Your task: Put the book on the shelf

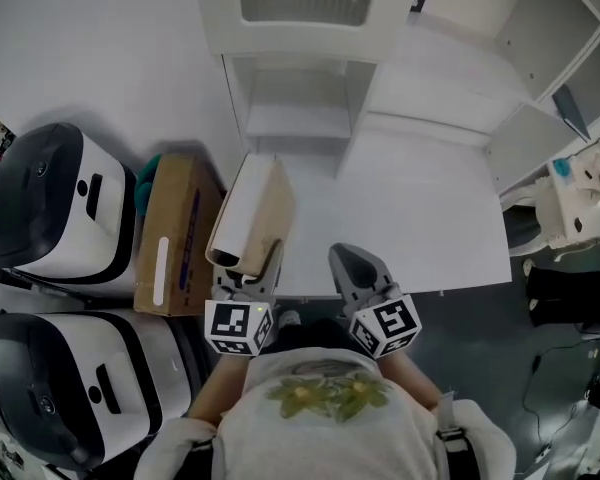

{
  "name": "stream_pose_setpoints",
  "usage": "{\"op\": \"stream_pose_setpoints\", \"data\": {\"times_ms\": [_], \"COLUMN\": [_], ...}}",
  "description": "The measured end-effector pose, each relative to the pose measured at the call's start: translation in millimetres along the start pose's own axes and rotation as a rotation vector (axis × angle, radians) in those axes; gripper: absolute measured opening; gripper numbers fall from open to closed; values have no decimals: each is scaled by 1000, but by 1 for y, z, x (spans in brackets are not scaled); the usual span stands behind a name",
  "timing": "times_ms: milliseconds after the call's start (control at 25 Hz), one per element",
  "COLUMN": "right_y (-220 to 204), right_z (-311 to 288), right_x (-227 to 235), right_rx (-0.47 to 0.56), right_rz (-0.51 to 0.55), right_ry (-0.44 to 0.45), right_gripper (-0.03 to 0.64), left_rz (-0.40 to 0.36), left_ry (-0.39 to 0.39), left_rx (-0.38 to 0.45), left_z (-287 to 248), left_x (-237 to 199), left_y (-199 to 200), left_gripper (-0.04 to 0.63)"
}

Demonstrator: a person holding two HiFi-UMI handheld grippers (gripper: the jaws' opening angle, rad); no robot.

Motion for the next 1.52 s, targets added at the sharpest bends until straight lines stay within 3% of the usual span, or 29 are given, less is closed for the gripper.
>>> {"op": "stream_pose_setpoints", "data": {"times_ms": [400,840,1520], "right_y": [-8,13,9], "right_z": [-2,-29,-52], "right_x": [36,77,119], "right_rx": [-40,-24,4], "right_rz": [-38,-31,-37], "right_ry": [-52,-6,44], "right_gripper": [35,35,35], "left_rz": [12,-10,-64], "left_ry": [-18,19,80], "left_rx": [17,23,44], "left_z": [-46,-91,-150], "left_x": [7,8,6], "left_y": [10,27,37], "left_gripper": [225,225,225]}}
Point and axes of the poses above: the fingertips, and each gripper's own axes: z backward along the fingers, x to its right, y out of its top, the point moved 1 cm from there along z, backward along the fingers, and after that the axes turned 5 degrees about y, right-handed, at the moved point
